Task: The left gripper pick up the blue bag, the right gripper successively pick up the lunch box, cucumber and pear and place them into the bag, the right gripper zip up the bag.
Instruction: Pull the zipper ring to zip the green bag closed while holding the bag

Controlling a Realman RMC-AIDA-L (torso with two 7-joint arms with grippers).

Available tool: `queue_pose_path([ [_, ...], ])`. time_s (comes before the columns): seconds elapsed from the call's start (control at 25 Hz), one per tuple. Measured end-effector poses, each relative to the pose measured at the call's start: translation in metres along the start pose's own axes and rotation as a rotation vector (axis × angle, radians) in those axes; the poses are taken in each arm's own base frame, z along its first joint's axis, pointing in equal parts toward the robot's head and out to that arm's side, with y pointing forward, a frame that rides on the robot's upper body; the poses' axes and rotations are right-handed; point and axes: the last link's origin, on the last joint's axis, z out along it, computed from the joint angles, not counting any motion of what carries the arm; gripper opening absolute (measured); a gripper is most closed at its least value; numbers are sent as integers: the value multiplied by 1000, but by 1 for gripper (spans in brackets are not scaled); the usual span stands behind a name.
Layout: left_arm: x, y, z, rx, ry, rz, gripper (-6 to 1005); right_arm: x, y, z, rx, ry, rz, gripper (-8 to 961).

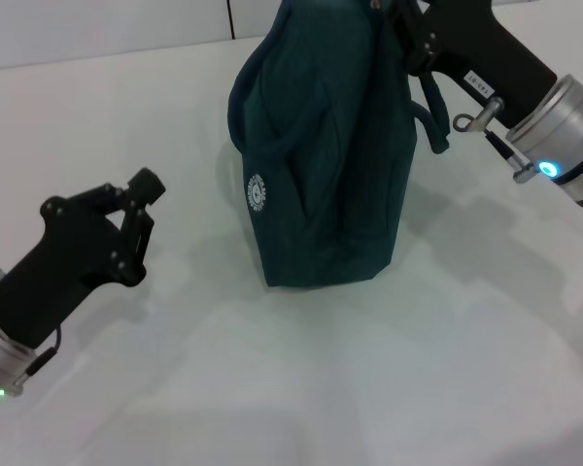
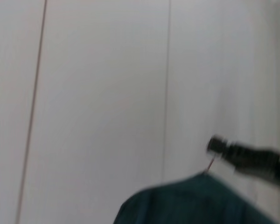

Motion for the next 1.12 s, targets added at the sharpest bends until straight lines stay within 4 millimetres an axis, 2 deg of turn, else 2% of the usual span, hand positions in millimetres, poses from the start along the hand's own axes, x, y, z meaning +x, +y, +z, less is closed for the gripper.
queue_pose_path([
  [0.28,11,14,7,-104,79,-26,97,6,16,6,-77,22,16,18],
  [0.44,14,11,4,-79,97,-20,153,7,28,18,-151,29,20,18],
  [0.68,24,-3,-12,22,158,-19,427,5,44,40,-252,19,11,19],
  [0.84,29,-12,-25,32,157,-87,616,4,56,56,-306,11,-23,19],
  [1.08,33,-15,-32,35,163,-128,789,0,63,65,-322,-9,-58,18],
  [1.12,34,-16,-31,28,164,-144,792,-1,64,66,-321,-15,-63,18],
])
